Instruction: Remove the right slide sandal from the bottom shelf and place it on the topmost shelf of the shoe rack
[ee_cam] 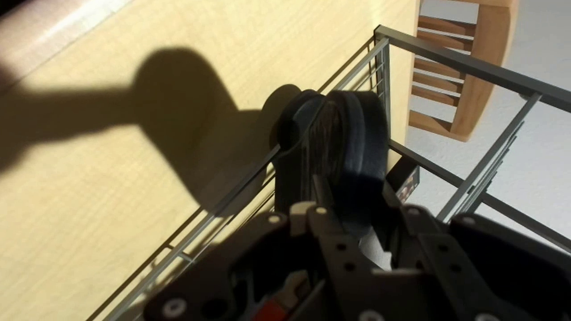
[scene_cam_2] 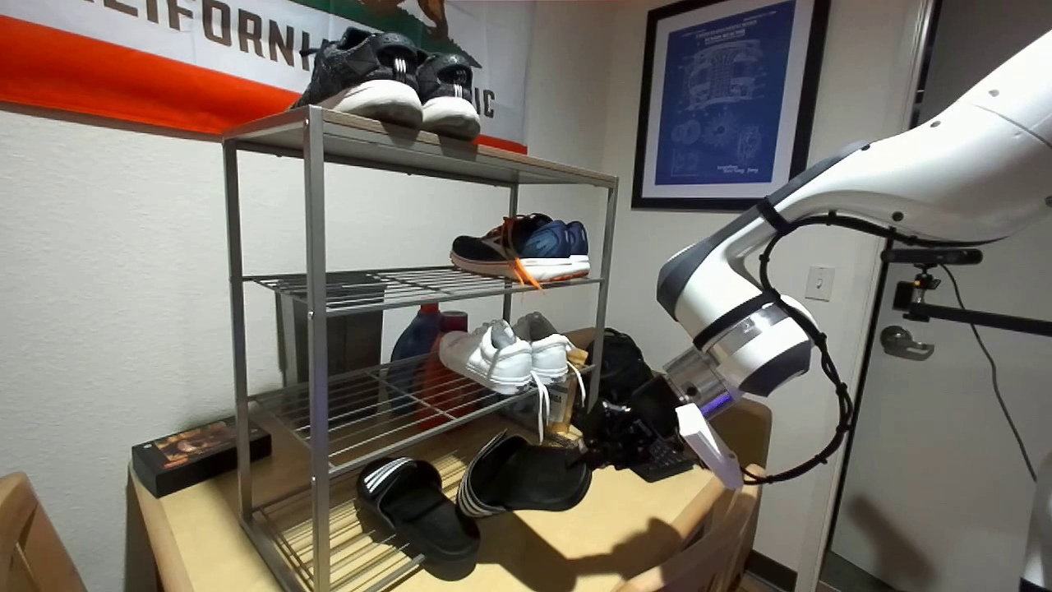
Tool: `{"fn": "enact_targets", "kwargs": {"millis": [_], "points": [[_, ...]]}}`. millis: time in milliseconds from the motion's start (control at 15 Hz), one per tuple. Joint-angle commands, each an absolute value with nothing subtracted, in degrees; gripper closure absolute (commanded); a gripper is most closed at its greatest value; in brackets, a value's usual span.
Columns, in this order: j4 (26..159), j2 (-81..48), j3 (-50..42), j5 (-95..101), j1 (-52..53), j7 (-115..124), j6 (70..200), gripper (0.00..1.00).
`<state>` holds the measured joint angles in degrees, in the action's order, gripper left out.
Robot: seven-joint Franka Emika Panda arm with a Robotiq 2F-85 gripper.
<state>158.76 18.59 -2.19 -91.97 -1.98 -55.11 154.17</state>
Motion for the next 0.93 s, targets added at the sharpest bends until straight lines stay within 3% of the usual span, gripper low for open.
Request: {"fn": "enact_targets", "kwargs": {"millis": [0,867], "points": [[159.46,22.16,-1.79,-93.9,-0.88,-56.27,154.12,0.93],[159.31,25.31,-1.65,-93.64,1.68,-55.28,154.77,0.93]]}}
